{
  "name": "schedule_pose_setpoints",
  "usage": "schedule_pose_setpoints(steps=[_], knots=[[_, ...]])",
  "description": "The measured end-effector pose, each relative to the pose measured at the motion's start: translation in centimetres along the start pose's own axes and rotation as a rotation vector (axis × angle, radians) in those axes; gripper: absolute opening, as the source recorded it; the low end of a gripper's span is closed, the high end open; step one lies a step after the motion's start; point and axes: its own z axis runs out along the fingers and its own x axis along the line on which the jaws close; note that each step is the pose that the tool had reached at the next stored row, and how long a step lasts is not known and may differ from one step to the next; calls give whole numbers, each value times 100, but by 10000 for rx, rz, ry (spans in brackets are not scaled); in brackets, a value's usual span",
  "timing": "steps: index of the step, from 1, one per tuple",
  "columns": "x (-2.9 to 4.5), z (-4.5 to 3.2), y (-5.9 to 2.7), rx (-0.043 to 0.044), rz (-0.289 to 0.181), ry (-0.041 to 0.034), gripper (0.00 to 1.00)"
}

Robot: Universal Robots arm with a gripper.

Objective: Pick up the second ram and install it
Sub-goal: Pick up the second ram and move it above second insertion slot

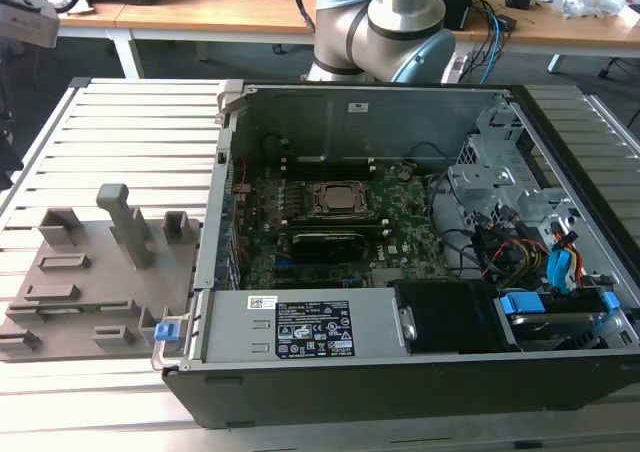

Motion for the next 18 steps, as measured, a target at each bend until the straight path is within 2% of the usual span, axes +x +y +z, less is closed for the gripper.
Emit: schedule_pose_setpoints(steps=[2, 18], knots=[[3, 14, -1, 5, 324, -10, 31], [42, 124, -5, 6, 338, -12, 31]])
